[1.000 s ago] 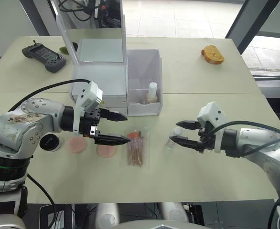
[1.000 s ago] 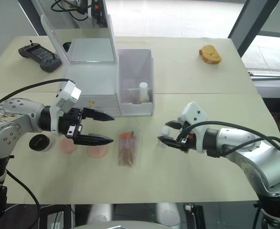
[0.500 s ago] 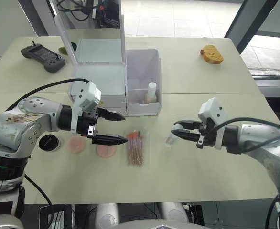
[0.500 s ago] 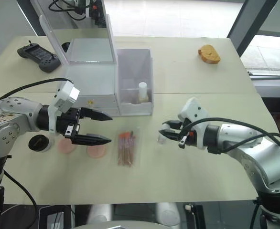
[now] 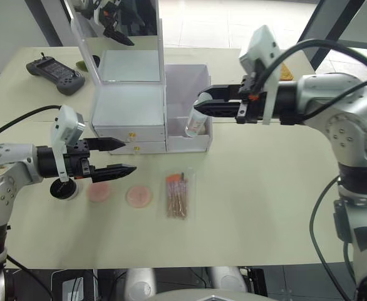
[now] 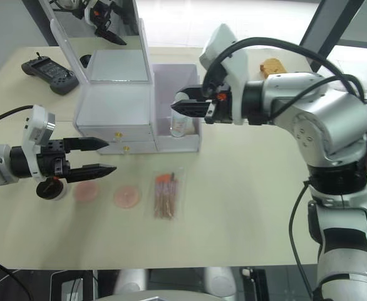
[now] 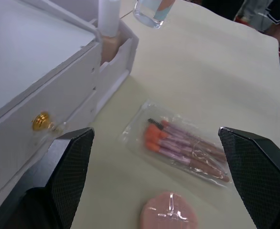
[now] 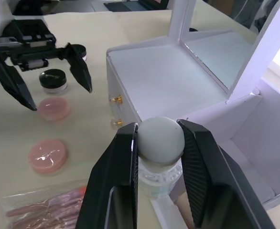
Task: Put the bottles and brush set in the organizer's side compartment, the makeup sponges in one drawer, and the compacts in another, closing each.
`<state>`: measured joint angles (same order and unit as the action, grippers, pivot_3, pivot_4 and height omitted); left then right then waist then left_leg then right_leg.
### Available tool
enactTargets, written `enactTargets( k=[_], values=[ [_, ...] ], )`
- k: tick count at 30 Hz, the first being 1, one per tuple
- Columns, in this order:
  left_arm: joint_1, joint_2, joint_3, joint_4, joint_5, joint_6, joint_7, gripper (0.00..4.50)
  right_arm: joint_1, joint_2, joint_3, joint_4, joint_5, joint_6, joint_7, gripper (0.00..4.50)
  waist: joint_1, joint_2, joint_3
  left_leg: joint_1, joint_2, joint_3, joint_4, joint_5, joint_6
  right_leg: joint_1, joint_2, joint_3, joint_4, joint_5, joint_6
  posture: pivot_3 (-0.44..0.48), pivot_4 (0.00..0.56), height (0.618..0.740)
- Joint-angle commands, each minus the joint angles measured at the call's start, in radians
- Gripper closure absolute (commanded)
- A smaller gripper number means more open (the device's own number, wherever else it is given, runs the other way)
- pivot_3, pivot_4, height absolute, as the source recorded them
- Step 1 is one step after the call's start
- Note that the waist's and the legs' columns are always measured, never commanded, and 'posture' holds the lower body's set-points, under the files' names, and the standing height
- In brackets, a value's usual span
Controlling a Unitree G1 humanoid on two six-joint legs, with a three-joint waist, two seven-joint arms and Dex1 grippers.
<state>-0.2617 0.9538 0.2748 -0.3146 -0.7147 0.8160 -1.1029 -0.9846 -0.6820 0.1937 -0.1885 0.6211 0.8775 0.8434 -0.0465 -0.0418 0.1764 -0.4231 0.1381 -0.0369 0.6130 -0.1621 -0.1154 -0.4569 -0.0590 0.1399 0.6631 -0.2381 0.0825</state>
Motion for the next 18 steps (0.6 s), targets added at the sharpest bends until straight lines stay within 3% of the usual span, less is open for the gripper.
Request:
enactTargets(
  k=[1,9,18],
  values=[
    [0.061,-0.006,0.095,-0.107,-0.049,0.016,0.057,0.00,-0.064,0.042,0.053,0.116,-0.119,-0.124,0.042,3.59,0.000,0.000,0.000,0.000,0.000,0.000,0.000,0.000,0.000,-0.001,0.000,0.000,0.000,0.000,0.000,0.000,0.150,0.705],
    [0.171,0.007,0.196,-0.196,-0.127,0.062,0.115,0.00,-0.135,0.156,0.096,0.369,-0.268,-0.258,0.107,3.59,0.001,0.000,0.000,0.001,0.000,0.000,-0.001,0.000,0.000,-0.001,0.000,0.000,0.001,0.001,-0.001,0.000,0.150,0.705],
    [0.197,0.015,0.199,-0.208,-0.138,0.048,0.129,0.00,-0.174,0.264,0.127,0.557,-0.383,-0.334,0.164,3.59,0.000,0.000,0.000,0.001,0.000,0.000,-0.001,0.000,0.000,-0.001,0.000,0.000,0.001,0.002,-0.003,0.000,0.150,0.705]
  ],
)
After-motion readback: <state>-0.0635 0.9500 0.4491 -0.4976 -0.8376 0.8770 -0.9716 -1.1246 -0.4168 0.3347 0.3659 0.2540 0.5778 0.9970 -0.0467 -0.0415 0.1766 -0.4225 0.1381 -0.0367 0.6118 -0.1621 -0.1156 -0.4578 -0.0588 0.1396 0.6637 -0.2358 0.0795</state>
